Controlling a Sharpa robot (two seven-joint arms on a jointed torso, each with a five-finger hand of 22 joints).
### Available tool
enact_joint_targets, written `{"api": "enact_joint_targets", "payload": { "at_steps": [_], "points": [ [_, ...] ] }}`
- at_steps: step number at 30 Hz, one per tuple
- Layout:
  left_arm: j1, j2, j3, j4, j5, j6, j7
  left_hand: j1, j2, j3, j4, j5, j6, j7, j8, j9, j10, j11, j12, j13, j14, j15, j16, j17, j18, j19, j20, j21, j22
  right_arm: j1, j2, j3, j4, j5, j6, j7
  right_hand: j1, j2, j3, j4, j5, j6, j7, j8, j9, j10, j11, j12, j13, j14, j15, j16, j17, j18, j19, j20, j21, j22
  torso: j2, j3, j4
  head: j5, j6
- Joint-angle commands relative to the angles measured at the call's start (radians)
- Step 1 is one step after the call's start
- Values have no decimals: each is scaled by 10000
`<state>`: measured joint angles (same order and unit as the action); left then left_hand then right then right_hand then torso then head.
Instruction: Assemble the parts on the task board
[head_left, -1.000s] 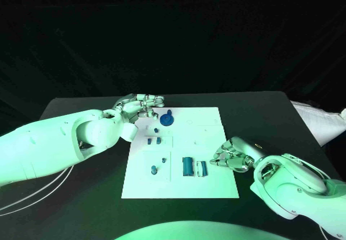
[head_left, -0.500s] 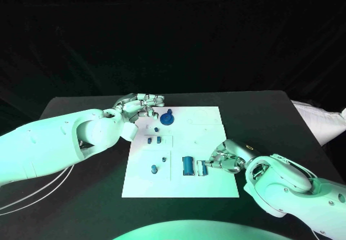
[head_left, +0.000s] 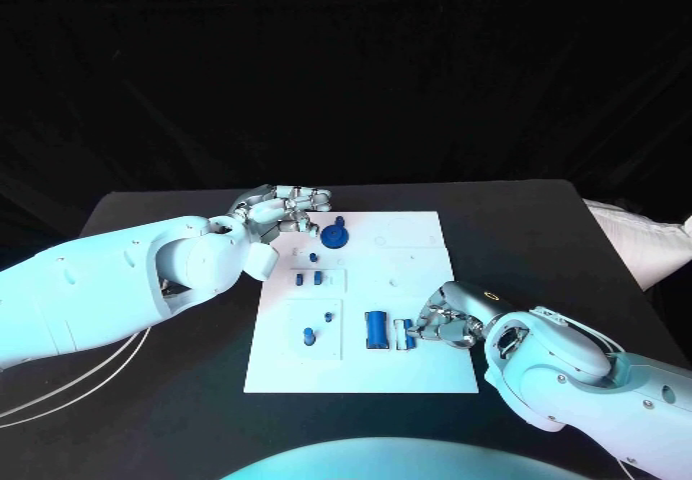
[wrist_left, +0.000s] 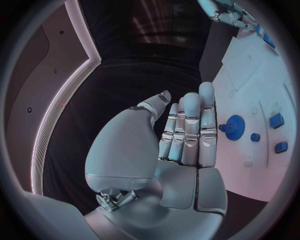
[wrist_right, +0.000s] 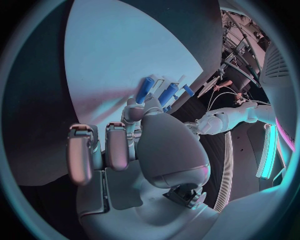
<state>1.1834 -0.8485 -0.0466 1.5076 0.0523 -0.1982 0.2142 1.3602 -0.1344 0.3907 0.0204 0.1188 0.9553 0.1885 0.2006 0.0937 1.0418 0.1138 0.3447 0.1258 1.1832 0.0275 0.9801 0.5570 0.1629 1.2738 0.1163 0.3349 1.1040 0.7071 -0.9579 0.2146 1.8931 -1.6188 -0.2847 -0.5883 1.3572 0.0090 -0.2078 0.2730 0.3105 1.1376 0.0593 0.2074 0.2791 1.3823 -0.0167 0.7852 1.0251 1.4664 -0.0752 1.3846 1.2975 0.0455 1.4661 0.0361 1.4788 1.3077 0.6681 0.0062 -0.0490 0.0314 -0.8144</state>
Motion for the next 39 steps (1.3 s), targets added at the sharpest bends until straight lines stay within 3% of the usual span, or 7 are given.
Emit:
{"api": "enact_joint_targets", "payload": {
  "at_steps": [1,9,14,23,34,39],
  "points": [
    [0,24,7,5,-27,183,57,-3,62,-43,-17,53,-99,-4,43,-16,-65,-24,31,-12,-53,-15,31,-11,178,-7,65,-36,-16,-13,33,-10,-32,-297,434,-77,184,20,0,-78,-166,89,10,19,26,63,5,41,29,570,-29,51,16,-115,123,15,42,1477,3,0,-17,11,-4],
    [0,27,7,9,-27,179,56,29,73,-42,-29,54,-107,-1,58,-20,-77,-23,50,-14,-58,-17,39,-20,180,-2,63,-42,-25,-13,105,-23,-86,-369,537,-78,438,111,84,-195,-398,108,-13,22,55,76,-18,85,85,573,-50,60,34,-118,132,-5,47,1488,-3,5,-8,9,-14],
    [0,21,8,6,-27,183,48,29,73,-42,-29,54,-107,-1,58,-20,-77,-23,50,-14,-58,-17,39,-20,180,-2,63,-42,-25,-13,120,-32,-99,-461,609,-81,713,196,233,-341,-880,111,-25,17,80,69,-31,76,106,571,-64,55,35,-117,128,-23,40,1484,-5,5,-2,26,-19],
    [-1,2,7,8,-27,205,33,29,73,-42,-29,54,-107,-1,58,-20,-77,-23,50,-14,-58,-17,39,-20,180,-2,63,-42,-25,-14,109,-36,-58,-668,585,-102,812,233,308,-395,-962,115,-34,15,90,74,-39,89,125,573,-68,60,46,-120,136,-28,46,1494,-1,10,-30,24,-17],
    [-2,2,7,10,-36,231,9,29,73,-42,-29,54,-107,-1,58,-20,-77,-23,50,-14,-58,-17,39,-20,180,-2,63,-42,-25,-14,105,-36,-23,-1144,628,-113,888,202,340,-450,-973,110,-37,9,96,64,-43,68,119,572,-72,55,41,-118,132,-31,40,1489,-3,8,-8,1,-18],
    [-2,-12,7,12,-51,233,1,29,73,-42,-29,54,-107,-1,58,-20,-77,-23,50,-14,-58,-17,39,-20,180,-2,63,-42,-25,-15,103,-36,22,-1961,1065,-115,840,21,279,-465,-1087,43,19,-33,90,-41,-3,-183,-31,546,-49,-26,-67,-97,68,-26,-23,1412,-1,9,-19,8,-29]
  ]
}}
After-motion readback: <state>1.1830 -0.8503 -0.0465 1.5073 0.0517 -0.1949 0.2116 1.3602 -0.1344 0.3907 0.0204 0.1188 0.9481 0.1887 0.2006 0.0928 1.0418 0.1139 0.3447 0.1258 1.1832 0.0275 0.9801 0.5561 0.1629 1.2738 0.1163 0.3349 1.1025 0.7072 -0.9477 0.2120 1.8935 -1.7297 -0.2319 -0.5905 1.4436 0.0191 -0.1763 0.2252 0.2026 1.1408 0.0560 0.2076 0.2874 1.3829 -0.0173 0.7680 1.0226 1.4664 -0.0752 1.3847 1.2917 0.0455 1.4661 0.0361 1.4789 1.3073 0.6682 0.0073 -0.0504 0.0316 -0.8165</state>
